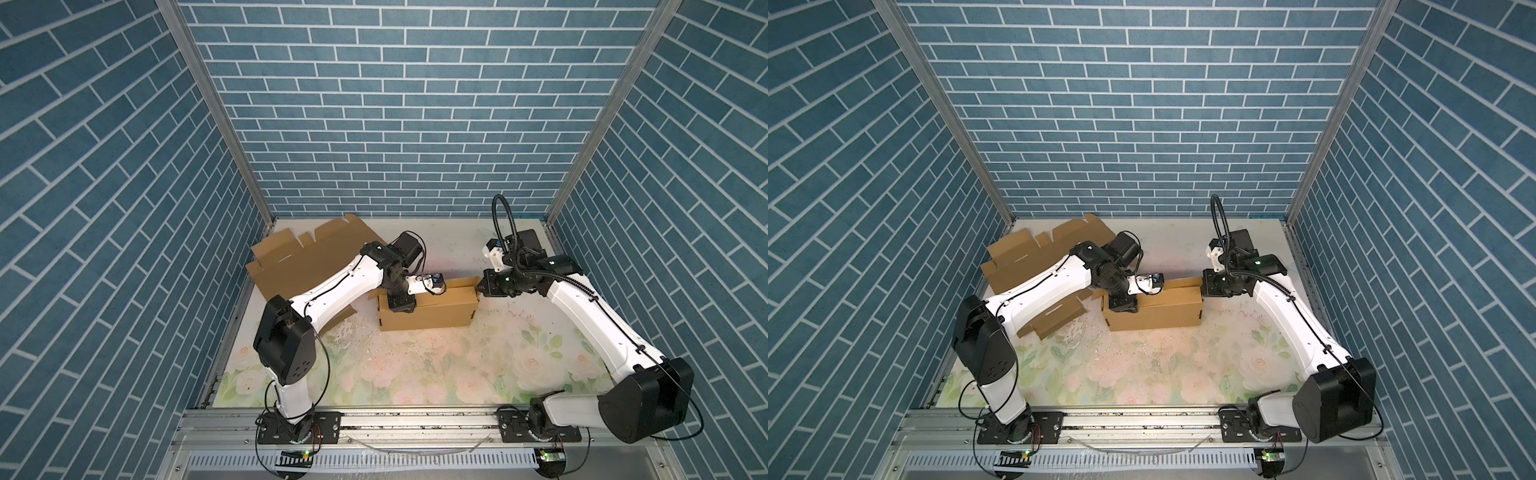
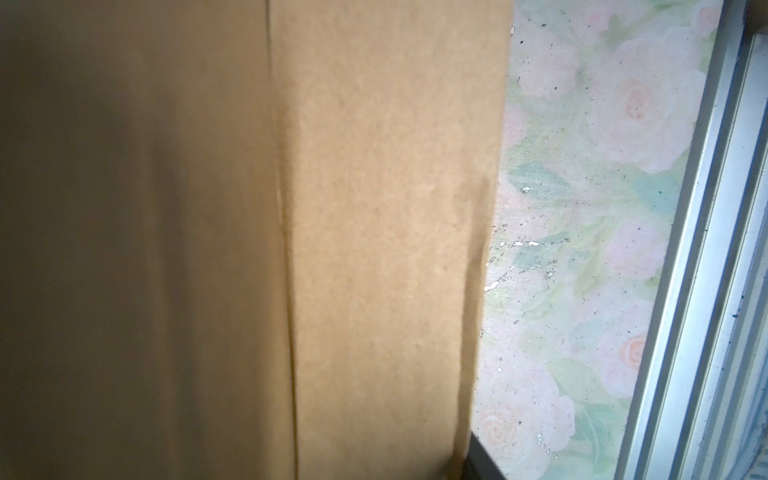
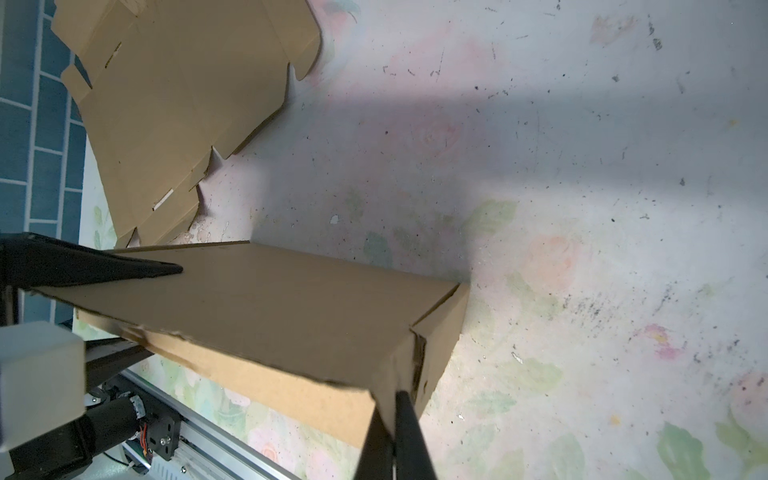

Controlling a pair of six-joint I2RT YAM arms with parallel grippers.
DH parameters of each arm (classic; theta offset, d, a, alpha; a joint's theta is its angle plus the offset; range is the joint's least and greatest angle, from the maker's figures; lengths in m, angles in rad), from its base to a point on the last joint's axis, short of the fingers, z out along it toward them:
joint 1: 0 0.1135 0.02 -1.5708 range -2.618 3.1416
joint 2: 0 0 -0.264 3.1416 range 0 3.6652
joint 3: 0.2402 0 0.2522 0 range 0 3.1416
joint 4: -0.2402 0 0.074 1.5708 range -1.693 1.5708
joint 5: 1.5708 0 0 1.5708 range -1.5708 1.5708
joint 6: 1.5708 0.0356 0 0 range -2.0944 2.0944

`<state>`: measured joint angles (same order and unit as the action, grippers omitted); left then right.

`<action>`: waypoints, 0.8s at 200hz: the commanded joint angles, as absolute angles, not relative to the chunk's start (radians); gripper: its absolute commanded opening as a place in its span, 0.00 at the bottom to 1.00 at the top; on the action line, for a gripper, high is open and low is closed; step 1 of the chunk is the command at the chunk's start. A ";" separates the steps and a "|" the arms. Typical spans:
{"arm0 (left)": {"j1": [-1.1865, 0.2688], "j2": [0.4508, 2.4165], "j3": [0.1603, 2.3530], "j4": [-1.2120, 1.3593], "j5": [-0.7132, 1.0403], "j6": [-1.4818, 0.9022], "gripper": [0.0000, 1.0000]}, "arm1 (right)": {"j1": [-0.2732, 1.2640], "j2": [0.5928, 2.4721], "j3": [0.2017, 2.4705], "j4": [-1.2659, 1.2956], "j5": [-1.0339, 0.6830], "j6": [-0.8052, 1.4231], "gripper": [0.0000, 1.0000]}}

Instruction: Fold the paper box

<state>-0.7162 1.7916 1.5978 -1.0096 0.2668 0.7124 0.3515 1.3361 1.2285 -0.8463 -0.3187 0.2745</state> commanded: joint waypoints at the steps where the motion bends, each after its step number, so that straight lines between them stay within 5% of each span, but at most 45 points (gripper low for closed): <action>1: -0.718 1.849 1.576 -1.031 0.280 0.714 0.41 | 0.357 1.330 1.167 -0.839 -0.301 0.304 0.00; 160: -0.718 1.843 1.589 -1.025 0.264 0.691 0.45 | 0.364 1.272 1.047 -0.825 -0.235 0.406 0.00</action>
<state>-0.7166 1.7939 1.6024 -1.0115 0.2623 0.7036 0.3557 1.2507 1.1080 -0.7261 -0.3119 0.3782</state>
